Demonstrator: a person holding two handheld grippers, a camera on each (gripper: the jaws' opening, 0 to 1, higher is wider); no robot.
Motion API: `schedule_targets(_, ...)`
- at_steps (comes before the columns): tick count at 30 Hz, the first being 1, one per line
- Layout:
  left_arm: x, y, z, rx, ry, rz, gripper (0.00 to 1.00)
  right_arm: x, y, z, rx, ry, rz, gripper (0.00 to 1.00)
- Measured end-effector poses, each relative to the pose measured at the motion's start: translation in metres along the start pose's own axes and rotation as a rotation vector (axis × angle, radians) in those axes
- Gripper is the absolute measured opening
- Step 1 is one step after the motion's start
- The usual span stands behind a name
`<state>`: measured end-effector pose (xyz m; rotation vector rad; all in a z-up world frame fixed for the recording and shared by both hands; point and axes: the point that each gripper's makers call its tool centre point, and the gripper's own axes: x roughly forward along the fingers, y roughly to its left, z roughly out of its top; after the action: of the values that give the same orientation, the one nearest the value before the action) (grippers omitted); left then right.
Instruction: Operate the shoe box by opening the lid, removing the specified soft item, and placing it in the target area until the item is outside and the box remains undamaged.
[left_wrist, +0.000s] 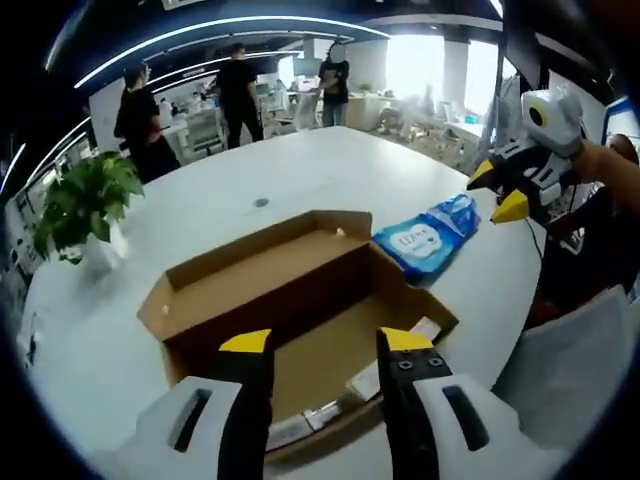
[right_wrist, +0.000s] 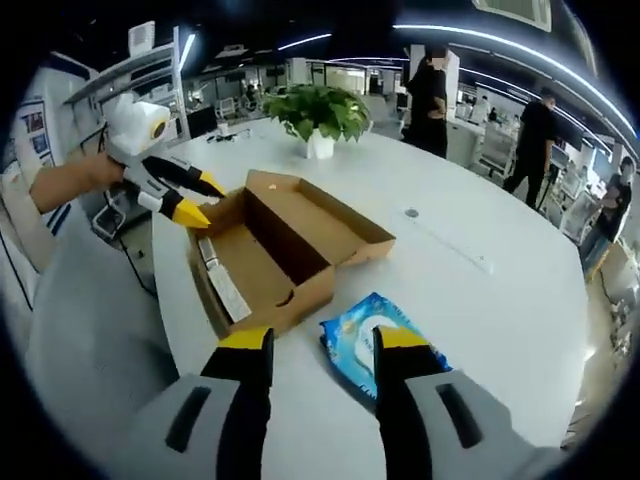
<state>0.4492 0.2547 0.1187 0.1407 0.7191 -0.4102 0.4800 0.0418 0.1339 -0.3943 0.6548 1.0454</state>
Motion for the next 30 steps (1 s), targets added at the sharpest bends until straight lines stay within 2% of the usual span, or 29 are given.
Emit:
schedule_targets(5, -0.015, 0.031, -0.016, -0.019, 0.013, 0.051, 0.43, 0.01, 0.016, 0.009, -0.053, 0.019, 0.056, 0.41)
schedule_targets(12, -0.033, 0.062, -0.042, -0.079, 0.022, 0.1, 0.42, 0.025, 0.03, 0.02, -0.118, 0.042, 0.103, 0.43)
schedule_targets(21, -0.038, 0.085, -0.07, -0.164, 0.04, 0.113, 0.41, 0.049, 0.041, 0.027, -0.196, 0.106, 0.155, 0.44)
schedule_targets(25, -0.039, 0.089, -0.077, -0.192, 0.047, 0.109, 0.4, 0.062, 0.047, 0.031, -0.228, 0.123, 0.176, 0.43)
schedule_targets(30, -0.039, 0.093, -0.087, -0.223, 0.05, 0.115, 0.36, 0.075, 0.058, 0.027, -0.296, 0.163, 0.217, 0.41)
